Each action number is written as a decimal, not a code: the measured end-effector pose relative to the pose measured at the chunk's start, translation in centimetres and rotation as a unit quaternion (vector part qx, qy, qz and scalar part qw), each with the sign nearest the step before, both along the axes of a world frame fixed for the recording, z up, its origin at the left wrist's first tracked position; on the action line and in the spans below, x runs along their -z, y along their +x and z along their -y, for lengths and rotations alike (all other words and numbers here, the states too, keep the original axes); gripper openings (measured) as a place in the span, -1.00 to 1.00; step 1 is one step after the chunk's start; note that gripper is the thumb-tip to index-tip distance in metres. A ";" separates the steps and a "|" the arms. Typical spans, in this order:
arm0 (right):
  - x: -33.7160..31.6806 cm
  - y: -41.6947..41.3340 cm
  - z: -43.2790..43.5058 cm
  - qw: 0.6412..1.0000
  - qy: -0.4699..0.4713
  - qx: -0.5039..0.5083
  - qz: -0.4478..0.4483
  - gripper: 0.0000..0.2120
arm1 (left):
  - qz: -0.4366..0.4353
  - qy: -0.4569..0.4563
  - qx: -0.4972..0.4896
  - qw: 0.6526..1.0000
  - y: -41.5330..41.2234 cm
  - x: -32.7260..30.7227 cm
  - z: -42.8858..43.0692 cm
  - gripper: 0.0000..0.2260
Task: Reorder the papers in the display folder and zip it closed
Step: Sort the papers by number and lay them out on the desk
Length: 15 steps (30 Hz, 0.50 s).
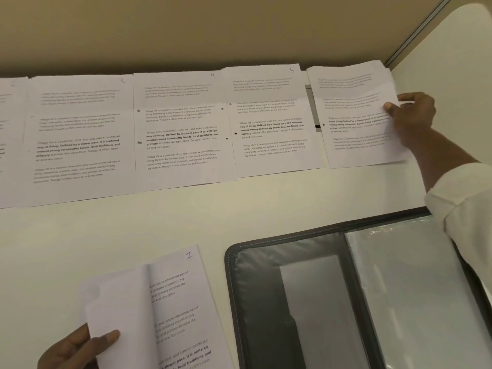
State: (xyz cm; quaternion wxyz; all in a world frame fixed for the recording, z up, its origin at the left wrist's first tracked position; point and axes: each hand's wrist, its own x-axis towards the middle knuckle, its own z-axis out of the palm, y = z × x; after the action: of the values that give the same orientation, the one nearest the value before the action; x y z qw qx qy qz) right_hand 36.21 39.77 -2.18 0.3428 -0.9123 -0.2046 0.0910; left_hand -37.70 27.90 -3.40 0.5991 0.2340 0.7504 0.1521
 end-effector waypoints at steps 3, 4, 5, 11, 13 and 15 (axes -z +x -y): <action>0.4 -0.1 -0.6 1.000 0.004 0.001 -0.007 -0.62 | -0.004 0.005 -0.005 1.000 0.3 0.2 0.0 -0.58; 0.4 -0.3 -0.7 1.000 0.004 0.000 -0.006 -0.61 | -0.002 0.008 -0.009 1.000 0.5 0.0 -0.1 -0.55; 0.4 -0.5 -0.8 1.000 0.005 -0.003 -0.005 -0.61 | 0.005 0.011 -0.011 1.000 0.7 -0.2 -0.1 -0.54; 0.6 -0.8 -1.1 1.000 -0.016 -0.002 0.008 -0.59 | 0.028 0.024 -0.005 0.999 1.2 -1.1 -0.1 -0.53; 0.7 -0.8 -1.1 1.000 -0.018 -0.006 0.013 -0.58 | 0.035 0.030 0.009 0.999 1.1 -1.4 0.1 -0.58; 0.5 -0.8 -1.0 0.999 -0.032 -0.010 0.019 -0.55 | 0.049 0.042 0.005 0.998 1.4 -1.7 0.3 -0.68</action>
State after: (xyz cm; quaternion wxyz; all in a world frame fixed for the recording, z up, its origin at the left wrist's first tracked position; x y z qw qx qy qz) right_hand 35.39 40.78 -2.71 0.3083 -0.9223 -0.2176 0.0833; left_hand -36.35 27.64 -1.70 0.6253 0.2552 0.7121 0.1920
